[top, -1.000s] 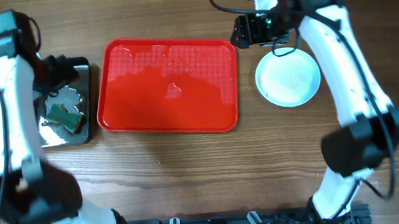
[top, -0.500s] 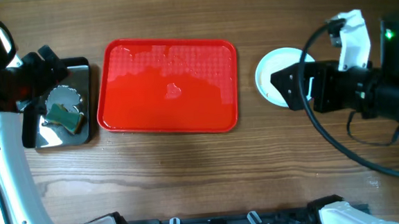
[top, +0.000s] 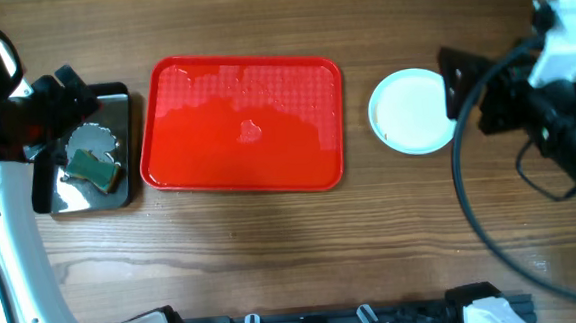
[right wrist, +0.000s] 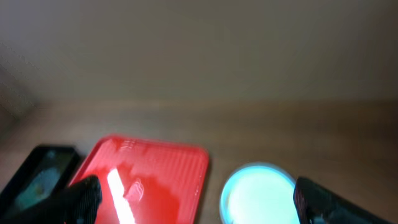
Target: Clean dirty plates on tray and stack at the side
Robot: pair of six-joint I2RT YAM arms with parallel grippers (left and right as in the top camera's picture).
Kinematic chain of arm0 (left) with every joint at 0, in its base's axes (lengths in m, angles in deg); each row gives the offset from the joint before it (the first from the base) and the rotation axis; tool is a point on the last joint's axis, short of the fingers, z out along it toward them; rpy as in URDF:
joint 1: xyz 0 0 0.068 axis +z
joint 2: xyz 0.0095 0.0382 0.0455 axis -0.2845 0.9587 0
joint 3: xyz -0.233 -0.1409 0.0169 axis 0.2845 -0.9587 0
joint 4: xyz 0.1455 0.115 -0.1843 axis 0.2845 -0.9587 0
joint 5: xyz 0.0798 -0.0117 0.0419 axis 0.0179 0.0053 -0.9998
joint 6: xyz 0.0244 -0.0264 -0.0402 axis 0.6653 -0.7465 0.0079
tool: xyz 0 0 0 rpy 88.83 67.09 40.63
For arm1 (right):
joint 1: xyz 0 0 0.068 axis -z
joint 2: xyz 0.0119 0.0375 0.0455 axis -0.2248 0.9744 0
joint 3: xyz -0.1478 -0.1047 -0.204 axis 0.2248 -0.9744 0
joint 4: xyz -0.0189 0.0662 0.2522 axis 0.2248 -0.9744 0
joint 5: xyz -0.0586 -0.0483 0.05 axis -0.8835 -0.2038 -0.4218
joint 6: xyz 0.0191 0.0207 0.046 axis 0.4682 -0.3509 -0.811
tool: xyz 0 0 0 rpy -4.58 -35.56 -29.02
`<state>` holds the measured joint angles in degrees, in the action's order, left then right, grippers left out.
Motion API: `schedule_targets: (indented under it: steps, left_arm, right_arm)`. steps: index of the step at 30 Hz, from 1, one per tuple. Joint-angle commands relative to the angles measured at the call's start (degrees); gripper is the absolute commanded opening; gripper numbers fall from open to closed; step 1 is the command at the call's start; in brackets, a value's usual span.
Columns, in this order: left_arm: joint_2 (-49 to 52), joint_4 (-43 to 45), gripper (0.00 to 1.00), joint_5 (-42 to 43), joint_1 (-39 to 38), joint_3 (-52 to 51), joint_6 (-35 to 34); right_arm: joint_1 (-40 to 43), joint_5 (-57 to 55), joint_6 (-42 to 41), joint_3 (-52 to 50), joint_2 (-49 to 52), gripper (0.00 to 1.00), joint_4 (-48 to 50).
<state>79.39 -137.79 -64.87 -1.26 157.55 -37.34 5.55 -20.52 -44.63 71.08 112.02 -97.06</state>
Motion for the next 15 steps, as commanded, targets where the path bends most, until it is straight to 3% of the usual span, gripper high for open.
schedule_targets:
  steps: [1, 10, 15]
  left_arm:
    - [0.22, 0.15, 1.00, 0.68, -0.13, 0.00, -0.48]
    - [0.22, 0.15, 1.00, 0.68, -0.13, 0.00, -0.48]
    - [0.22, 0.15, 1.00, 0.68, -0.13, 0.00, -0.48]
  right_arm:
    - [3.72, 3.04, 5.95, -17.33, -10.43, 1.00, 10.23]
    - [9.29, 7.65, 5.35, -70.18, -42.73, 0.99, 49.37]
    - [9.29, 7.58, 3.96, -89.00, -54.93, 1.00, 64.48]
